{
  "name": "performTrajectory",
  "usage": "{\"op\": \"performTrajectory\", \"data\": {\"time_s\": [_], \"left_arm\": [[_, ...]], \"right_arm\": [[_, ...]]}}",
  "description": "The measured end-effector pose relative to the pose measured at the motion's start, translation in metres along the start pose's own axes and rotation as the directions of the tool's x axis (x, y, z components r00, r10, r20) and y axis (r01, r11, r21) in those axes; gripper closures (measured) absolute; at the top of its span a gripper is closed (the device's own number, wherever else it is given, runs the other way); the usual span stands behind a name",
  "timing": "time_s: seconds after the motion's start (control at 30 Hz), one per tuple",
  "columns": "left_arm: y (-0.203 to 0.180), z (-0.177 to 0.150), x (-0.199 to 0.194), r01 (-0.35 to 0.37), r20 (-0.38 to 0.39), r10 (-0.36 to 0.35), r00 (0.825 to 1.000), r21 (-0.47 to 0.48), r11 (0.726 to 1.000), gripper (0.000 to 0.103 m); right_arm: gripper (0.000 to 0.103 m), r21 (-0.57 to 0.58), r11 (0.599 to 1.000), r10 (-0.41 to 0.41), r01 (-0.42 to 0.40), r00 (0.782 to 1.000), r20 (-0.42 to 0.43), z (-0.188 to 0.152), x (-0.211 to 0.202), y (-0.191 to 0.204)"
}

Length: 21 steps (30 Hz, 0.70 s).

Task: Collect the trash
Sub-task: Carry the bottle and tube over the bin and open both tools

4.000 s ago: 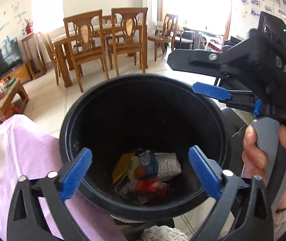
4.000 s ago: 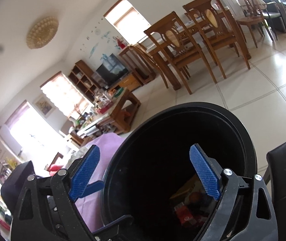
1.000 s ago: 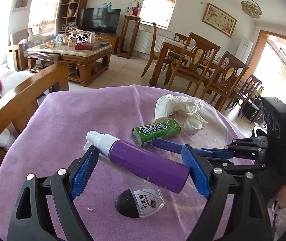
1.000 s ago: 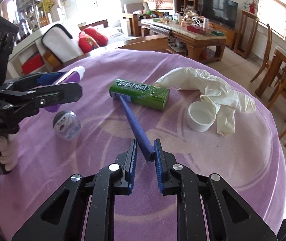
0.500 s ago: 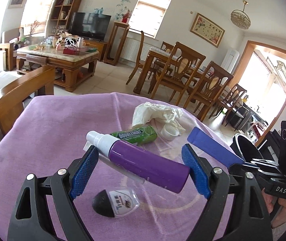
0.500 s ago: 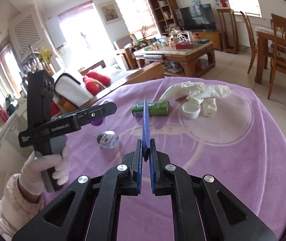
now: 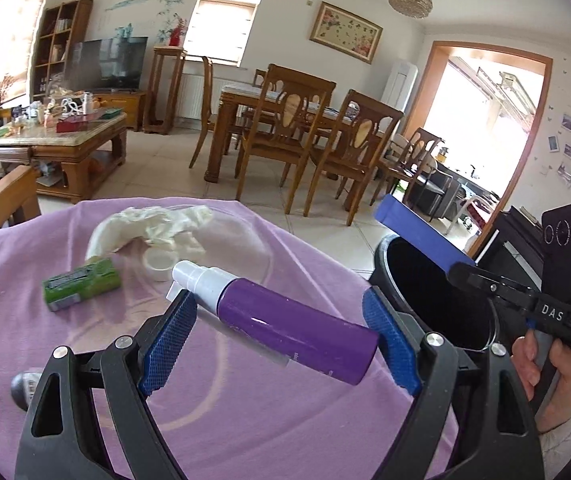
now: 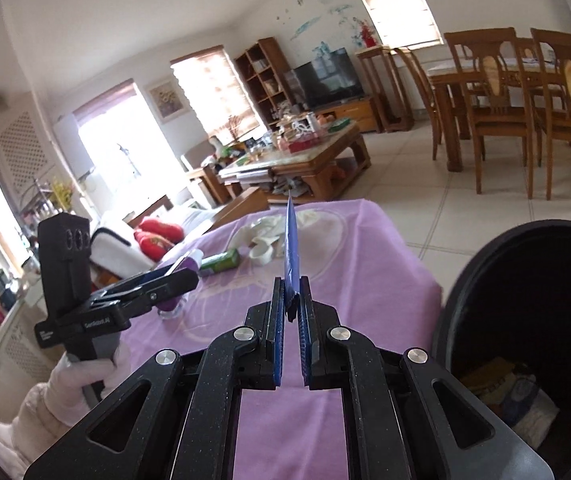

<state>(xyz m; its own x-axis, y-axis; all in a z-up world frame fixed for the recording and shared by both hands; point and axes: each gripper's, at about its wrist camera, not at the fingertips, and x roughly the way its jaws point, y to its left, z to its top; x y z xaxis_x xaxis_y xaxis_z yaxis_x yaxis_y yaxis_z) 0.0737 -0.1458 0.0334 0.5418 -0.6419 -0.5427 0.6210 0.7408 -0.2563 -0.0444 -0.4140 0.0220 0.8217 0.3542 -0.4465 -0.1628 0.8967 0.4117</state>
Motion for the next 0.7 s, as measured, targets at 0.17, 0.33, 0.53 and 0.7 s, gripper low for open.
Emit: {"op": "performTrajectory", "data": {"time_s": [0.17, 0.33, 0.53, 0.7], "left_arm": [[-0.071, 0.0, 0.038, 0.082, -0.047, -0.079, 0.996, 0.066, 0.994, 0.019], [-0.141, -0.01, 0.081, 0.155, -0.118, -0.139, 0.983, 0.141, 0.978, 0.019], [-0.2, -0.023, 0.124, 0.209, -0.187, -0.17, 0.967, 0.209, 0.955, 0.019], [-0.225, -0.031, 0.145, 0.217, -0.222, -0.163, 0.961, 0.247, 0.944, 0.019]], "right_arm": [[0.096, 0.056, 0.996, -0.074, 0.071, 0.995, 0.06, -0.004, -0.054, -0.058], [0.096, 0.131, 0.982, -0.151, 0.138, 0.983, 0.1, -0.019, -0.1, -0.12], [0.096, 0.212, 0.961, -0.204, 0.177, 0.972, 0.113, -0.041, -0.131, -0.183], [0.095, 0.247, 0.953, -0.209, 0.177, 0.972, 0.109, -0.054, -0.135, -0.215]]}}
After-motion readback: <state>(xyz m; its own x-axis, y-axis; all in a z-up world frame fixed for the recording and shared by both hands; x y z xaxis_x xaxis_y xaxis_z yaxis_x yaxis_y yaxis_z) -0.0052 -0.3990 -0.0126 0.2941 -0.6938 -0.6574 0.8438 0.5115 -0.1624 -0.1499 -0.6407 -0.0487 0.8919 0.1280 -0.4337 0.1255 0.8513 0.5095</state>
